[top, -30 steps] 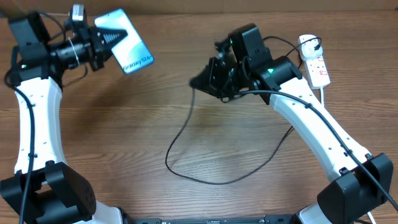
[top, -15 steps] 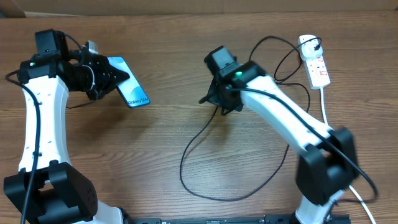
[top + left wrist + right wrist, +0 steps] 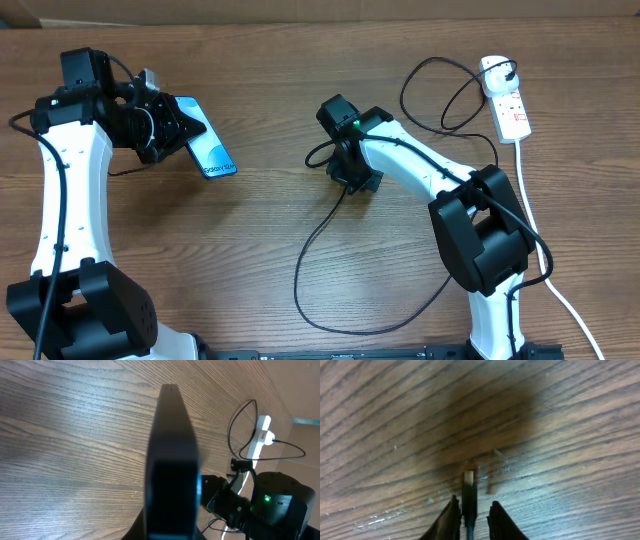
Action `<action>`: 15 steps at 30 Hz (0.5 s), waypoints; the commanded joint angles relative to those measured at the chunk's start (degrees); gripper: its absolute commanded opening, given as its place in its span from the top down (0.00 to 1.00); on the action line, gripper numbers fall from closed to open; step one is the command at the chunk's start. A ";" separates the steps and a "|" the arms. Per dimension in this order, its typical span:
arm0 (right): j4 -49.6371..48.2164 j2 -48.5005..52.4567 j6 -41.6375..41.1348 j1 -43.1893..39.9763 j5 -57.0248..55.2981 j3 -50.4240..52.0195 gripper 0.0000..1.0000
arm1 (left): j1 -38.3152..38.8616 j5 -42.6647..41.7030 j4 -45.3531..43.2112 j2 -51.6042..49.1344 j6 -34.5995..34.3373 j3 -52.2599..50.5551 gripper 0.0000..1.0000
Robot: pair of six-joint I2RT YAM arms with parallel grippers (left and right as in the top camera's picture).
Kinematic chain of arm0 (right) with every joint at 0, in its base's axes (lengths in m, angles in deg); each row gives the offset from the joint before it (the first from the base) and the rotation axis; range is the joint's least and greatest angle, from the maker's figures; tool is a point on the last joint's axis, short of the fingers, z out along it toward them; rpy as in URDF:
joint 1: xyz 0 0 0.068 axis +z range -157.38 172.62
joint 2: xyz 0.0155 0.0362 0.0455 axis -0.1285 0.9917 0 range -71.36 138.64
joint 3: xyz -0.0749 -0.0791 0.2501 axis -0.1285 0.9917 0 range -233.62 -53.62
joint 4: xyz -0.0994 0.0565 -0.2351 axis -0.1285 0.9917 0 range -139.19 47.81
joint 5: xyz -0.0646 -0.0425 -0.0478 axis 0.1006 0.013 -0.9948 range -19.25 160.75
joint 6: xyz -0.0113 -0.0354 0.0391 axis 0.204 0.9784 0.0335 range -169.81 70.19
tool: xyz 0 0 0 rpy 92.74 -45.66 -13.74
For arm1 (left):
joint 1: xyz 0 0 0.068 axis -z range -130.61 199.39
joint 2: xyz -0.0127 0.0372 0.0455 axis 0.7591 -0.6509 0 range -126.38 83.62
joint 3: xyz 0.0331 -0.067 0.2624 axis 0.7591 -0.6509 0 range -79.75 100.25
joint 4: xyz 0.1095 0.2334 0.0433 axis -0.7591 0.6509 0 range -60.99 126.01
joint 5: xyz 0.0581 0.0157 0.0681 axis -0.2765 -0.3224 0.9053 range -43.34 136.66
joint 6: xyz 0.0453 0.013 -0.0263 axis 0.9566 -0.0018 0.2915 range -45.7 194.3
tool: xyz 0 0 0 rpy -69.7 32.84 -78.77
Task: Plug charger to phone and switch on socket
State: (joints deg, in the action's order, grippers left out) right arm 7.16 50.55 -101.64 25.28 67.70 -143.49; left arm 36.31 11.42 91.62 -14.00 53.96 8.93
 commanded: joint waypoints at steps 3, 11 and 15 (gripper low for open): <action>-0.55 0.13 0.31 0.00 1.55 -0.07 0.80 | 0.42 -0.74 -0.02 1.09 1.55 0.57 0.96; -0.02 0.11 1.33 -1.60 12.59 -0.09 0.80 | 0.42 -0.76 -0.02 1.09 1.53 0.57 0.96; 0.98 0.11 1.53 -2.95 15.47 -0.09 0.81 | 0.42 -0.76 0.00 1.09 1.53 0.57 0.96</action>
State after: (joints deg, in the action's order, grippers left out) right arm 7.75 50.55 -100.72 23.75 78.98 -143.49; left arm 36.28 11.42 91.64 -14.00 53.96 8.93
